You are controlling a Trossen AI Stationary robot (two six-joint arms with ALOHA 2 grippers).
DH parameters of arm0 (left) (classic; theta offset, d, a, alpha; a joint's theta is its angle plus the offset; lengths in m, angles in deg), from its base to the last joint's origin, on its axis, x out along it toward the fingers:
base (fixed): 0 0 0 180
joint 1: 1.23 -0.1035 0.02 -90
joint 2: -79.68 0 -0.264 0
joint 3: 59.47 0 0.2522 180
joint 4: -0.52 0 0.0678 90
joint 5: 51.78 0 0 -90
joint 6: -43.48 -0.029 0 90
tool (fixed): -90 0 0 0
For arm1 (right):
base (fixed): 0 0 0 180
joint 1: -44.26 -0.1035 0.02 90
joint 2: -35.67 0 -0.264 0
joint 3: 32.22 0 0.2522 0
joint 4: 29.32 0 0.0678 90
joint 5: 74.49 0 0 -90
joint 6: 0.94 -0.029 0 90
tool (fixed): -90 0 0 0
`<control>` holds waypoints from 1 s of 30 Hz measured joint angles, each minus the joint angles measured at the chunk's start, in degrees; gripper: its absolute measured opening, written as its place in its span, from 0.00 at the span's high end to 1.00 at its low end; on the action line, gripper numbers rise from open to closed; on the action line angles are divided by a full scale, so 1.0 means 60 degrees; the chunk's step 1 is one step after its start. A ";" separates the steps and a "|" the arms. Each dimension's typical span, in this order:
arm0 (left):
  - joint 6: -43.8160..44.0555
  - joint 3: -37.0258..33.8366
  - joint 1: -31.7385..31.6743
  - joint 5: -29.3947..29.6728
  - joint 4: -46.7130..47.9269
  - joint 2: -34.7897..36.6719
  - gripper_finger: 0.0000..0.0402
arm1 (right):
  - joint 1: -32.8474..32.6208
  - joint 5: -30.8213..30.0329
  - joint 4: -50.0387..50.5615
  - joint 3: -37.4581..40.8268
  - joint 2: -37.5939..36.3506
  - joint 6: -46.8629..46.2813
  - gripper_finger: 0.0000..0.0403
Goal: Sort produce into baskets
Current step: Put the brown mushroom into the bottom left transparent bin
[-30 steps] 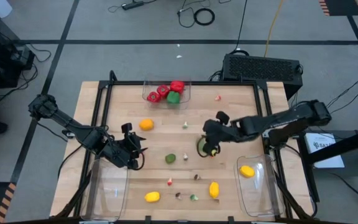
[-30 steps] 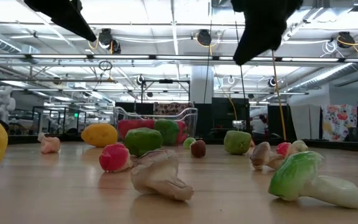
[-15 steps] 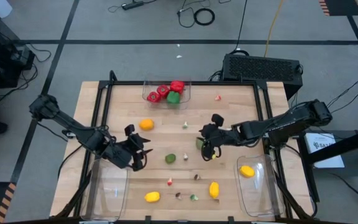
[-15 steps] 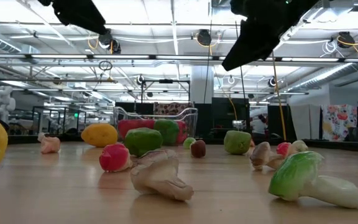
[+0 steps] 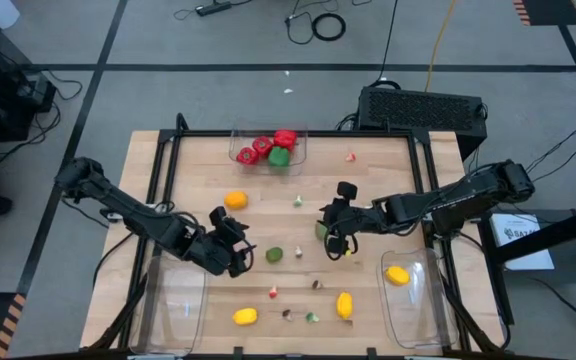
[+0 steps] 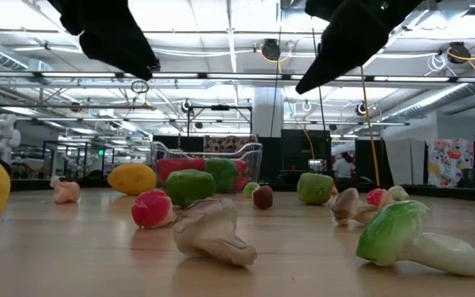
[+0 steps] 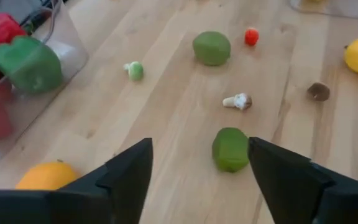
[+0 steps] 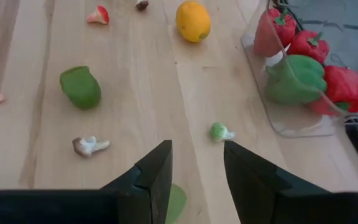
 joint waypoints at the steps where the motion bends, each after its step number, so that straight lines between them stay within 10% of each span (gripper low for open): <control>1: 0.0030 0.0000 0.0000 0.0003 0.0067 -0.0061 0.29 | 0.0000 0.0002 0.0007 0.0000 0.0000 0.0086 0.66; 11: 0.2680 0.0000 -0.0843 -0.0777 0.3722 -0.0090 0.26 | -0.0004 0.0018 0.0009 0.0000 0.0058 0.0042 0.66; 18: 0.1061 0.0000 -0.1996 -0.3141 0.4841 -0.0090 0.26 | -0.0022 0.0018 0.0022 0.0000 0.0058 -0.0399 0.66; 30: 0.0423 -0.0205 -0.3828 -0.4345 0.5362 -0.0086 0.32 | -0.0149 0.0062 0.0549 -0.0004 0.0058 -0.0674 0.66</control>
